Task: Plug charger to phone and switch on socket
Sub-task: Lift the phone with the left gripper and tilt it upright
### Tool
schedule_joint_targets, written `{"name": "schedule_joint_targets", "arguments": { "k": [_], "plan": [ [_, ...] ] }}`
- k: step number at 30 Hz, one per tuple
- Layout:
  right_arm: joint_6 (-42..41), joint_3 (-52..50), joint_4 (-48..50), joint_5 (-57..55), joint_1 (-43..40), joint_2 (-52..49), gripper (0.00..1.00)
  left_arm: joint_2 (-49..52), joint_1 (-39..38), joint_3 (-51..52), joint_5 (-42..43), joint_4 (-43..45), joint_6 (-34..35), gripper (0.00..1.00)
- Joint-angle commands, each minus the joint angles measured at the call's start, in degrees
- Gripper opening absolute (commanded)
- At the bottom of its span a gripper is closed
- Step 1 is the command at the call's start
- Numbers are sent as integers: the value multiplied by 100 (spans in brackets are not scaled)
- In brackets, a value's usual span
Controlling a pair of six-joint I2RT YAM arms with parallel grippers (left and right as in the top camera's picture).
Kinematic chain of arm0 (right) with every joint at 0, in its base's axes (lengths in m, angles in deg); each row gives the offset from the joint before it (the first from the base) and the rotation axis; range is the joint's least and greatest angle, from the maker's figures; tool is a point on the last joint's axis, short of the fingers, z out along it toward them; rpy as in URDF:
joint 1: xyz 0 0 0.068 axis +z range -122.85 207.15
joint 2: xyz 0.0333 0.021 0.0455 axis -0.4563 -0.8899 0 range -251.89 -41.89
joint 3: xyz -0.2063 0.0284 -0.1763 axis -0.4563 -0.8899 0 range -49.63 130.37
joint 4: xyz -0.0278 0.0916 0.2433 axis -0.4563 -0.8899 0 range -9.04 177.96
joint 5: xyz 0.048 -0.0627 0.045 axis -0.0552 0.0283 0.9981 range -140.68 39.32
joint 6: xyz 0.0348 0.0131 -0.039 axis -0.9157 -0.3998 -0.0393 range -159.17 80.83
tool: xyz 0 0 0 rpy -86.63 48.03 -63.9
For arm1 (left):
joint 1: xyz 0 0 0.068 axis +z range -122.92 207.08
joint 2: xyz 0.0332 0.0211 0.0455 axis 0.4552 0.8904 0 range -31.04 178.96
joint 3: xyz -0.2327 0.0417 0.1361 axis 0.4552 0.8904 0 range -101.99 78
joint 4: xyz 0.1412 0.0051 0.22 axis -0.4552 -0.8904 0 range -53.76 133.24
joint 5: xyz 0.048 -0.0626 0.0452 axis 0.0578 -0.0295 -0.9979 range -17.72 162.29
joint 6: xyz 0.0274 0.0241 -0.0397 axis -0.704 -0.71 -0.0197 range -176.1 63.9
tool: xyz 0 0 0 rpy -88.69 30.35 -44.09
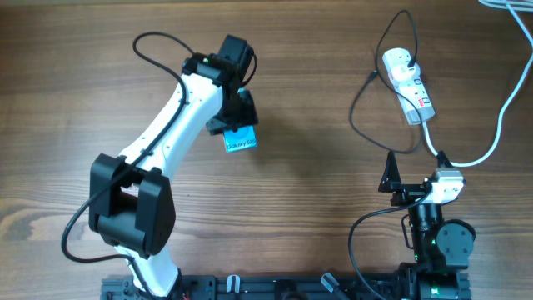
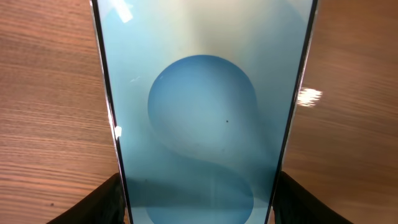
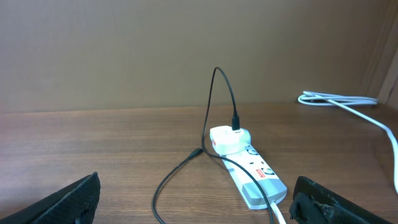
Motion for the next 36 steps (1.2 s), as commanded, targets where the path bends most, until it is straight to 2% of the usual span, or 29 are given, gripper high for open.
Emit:
{"name": "schedule_joint_targets", "arguments": {
  "k": [1,10,11,12,13,15,17,19,20,22,28,30,32,36],
  "plan": [
    [63,-9,17,-55,17,61,100,-61,-4,-621,857,-111,81,58],
    [15,-9,13,-44,17,61,100,-319,98,-999,2916,-387,232,58],
    [-293,-9,15,13,17,61,100,-319,173,-999,3375,-404,232,58],
    [-691,-9,17,61,17,61,100,-319,229,-999,3687,-407,234,58],
    [-1467,-9,20,131,17,61,100,-319,299,-999,4019,-407,280,58],
    [-3689,-9,44,463,20,52,100,-319,505,-999,4631,-378,579,54],
    [-5569,-9,129,1298,17,-52,100,-319,713,-999,4999,-358,756,55],
    [-6354,-9,175,1971,17,-190,100,-319,879,-999,5421,-356,925,57],
    [-6494,-9,190,2339,17,-297,100,-319,951,-999,5545,-363,964,57],
    [-6356,-9,192,2649,17,-529,100,-319,1051,-999,5635,-365,1001,57],
    [-6334,-7,203,2634,17,-1246,100,-319,1082,-999,5753,-361,1001,57],
    [-5764,-7,293,2717,17,-1460,100,-319,1082,-999,5751,-361,1001,57],
    [-4566,-7,612,3088,20,-1650,100,-319,1082,-999,5698,-358,997,56],
    [-3947,28,1165,3453,20,-1965,100,-319,1082,-999,5331,-356,999,56]
  ]
}}
